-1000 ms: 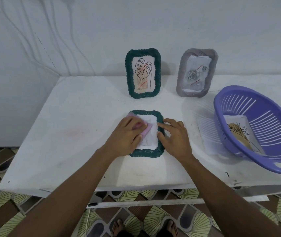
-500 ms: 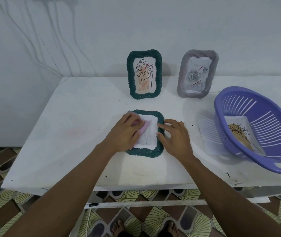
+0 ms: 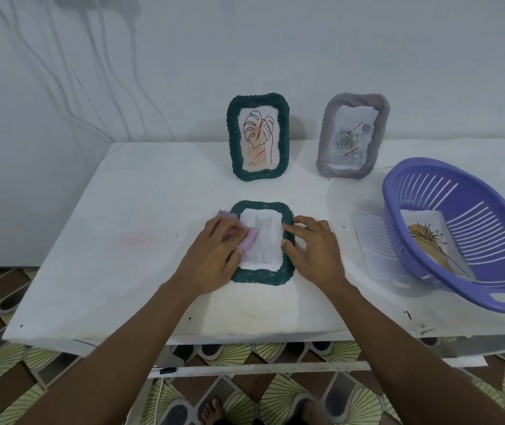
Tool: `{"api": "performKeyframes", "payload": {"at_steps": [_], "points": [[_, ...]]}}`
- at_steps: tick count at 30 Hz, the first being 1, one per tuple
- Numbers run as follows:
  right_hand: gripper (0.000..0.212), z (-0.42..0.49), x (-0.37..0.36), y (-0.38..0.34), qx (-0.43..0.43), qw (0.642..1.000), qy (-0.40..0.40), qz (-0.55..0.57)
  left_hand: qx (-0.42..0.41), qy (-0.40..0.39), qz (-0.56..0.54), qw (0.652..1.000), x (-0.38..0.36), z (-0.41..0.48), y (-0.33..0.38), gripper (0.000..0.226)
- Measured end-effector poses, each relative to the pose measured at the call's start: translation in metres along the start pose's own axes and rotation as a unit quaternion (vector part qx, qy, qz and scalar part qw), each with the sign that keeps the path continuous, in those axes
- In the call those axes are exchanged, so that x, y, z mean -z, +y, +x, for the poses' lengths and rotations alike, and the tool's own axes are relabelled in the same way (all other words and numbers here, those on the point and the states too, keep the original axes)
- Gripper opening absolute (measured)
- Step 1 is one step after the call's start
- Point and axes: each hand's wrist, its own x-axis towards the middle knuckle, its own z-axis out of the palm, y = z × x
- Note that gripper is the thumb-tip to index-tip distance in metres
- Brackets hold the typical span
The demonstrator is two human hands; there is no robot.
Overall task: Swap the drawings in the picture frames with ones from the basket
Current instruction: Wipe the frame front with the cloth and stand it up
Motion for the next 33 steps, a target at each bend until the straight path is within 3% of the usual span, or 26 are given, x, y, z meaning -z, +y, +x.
{"api": "performKeyframes", "payload": {"at_steps": [3,8,13,21,27,33], "points": [[0.034,0.001,0.0,0.0,-0.002,1.0,-0.001,-0.005,0.023,0.01,0.001,1.0,0.003,0.009,0.003,0.041],[0.033,0.0,0.001,-0.001,0.003,1.0,-0.006,-0.007,0.064,-0.073,0.036,0.995,-0.008,0.052,0.008,0.047],[0.036,-0.002,0.002,-0.001,0.014,1.0,0.004,0.001,-0.02,-0.049,-0.007,0.999,0.001,0.025,0.008,0.038],[0.032,-0.001,0.002,-0.001,0.01,1.0,-0.006,-0.012,-0.024,-0.04,-0.062,0.997,0.022,-0.032,0.0,0.036],[0.032,-0.001,0.003,0.001,0.012,0.999,-0.008,-0.036,0.098,-0.062,0.062,0.991,0.027,-0.053,-0.024,0.045],[0.035,-0.002,0.003,0.0,0.015,0.999,-0.01,-0.046,0.293,-0.085,0.119,0.945,0.055,-0.103,-0.063,0.058]]}}
